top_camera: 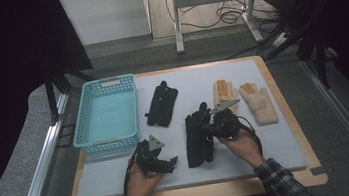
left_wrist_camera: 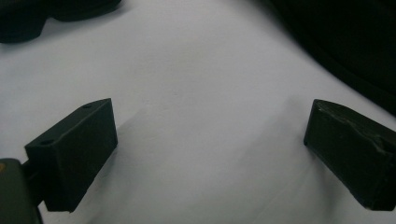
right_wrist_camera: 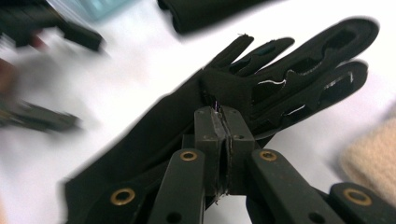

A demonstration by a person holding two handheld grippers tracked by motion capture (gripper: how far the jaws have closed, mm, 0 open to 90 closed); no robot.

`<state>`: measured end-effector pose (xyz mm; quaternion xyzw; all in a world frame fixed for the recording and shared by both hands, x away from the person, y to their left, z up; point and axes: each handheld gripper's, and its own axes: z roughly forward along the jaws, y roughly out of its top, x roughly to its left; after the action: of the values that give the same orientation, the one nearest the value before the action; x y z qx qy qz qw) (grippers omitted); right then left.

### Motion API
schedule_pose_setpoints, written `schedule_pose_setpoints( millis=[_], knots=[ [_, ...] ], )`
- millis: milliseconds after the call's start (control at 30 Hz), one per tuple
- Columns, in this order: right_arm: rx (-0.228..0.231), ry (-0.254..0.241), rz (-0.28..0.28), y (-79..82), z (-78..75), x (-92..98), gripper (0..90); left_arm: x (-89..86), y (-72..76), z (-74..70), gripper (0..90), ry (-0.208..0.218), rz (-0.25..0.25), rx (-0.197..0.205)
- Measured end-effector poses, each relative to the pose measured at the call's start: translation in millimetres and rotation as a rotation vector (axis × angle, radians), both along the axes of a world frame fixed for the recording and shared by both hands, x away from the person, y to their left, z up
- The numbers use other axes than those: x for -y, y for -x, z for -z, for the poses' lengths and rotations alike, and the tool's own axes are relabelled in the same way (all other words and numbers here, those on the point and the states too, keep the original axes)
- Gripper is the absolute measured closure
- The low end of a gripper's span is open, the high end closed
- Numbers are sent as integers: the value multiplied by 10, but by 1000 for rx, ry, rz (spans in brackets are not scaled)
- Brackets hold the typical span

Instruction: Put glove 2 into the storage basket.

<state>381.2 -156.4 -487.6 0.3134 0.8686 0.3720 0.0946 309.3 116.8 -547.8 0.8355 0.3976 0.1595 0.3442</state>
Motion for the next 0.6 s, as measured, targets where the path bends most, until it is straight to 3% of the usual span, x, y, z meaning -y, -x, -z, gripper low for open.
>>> schedule_pose_setpoints(
  millis=[100,133,167,267,500,600],
  knots=[
    [23,13,3,-39,84,7,729,-1,1,0,36,2,2,1],
    [23,13,3,-39,84,7,729,-1,1,0,37,2,2,1],
    [37,2,20,-83,82,40,660,-2,1,0,37,1,4,1],
    [32,-33,40,-156,36,93,590,-1,1,-1,39,1,4,2],
    [28,-47,48,-298,-32,36,525,3,3,2,39,5,-1,4],
    [32,-41,36,-387,-49,-40,525,8,12,-2,27,-14,-6,14]
  ],
)
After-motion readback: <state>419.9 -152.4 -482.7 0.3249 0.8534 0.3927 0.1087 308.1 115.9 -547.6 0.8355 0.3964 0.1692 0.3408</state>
